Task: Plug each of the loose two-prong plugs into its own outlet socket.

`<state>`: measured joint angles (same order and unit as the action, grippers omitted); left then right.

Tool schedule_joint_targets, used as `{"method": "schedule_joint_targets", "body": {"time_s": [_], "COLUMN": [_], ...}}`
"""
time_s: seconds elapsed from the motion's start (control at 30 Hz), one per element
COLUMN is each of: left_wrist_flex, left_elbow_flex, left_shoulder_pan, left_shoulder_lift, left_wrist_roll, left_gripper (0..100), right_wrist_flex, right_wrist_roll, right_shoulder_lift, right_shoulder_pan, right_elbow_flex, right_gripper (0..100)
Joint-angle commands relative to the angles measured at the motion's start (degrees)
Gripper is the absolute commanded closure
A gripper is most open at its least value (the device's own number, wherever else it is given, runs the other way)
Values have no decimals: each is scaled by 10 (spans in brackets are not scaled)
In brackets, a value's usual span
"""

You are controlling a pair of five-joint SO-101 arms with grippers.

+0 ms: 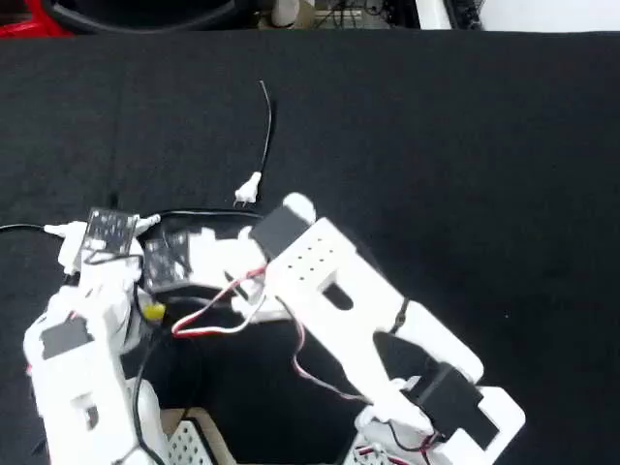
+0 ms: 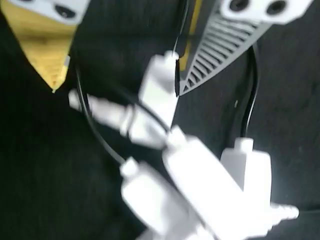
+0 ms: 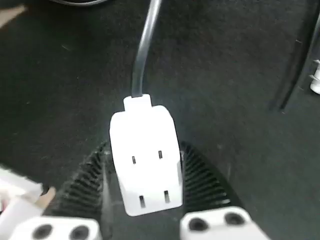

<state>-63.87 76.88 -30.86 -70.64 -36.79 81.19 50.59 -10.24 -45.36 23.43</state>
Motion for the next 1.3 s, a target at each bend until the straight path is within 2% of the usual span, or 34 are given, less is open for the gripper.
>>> {"method": "schedule_joint_targets", "body": {"time_s": [0.0,0.07,0.23,0.33,0.47,0.6,0.77,0.87,1.07,1.17,1.27], "left_wrist_flex": [-183,-254,-266,-263,-253,-229,-212,-206,-184,-146,-111], "left_elbow_flex": [-66,-97,-102,-91,-92,-87,-87,-83,-66,-29,7], "left_shoulder_pan": [-46,-61,-95,-96,-95,-95,-94,-92,-91,-77,-53], "left_shoulder_lift": [-153,-217,-251,-221,-165,-115,-91,-91,-91,-91,-92], "left_wrist_roll": [-86,-117,-140,-141,-140,-139,-123,-118,-94,-88,-64], "left_gripper": [658,658,658,658,658,658,658,658,658,658,658], "right_wrist_flex": [-118,-161,-210,-206,-178,-126,-117,-173,-432,-566,-673], "right_wrist_roll": [11,11,-6,-53,-61,-73,-160,-281,-677,-803,-875], "right_shoulder_lift": [-8,15,87,90,47,-29,-115,-129,-53,25,117], "right_shoulder_pan": [-10,-8,-3,11,14,23,70,95,130,134,135], "right_elbow_flex": [80,92,71,54,54,53,48,41,63,71,55], "right_gripper": [985,985,958,835,681,670,670,670,670,670,670]}}
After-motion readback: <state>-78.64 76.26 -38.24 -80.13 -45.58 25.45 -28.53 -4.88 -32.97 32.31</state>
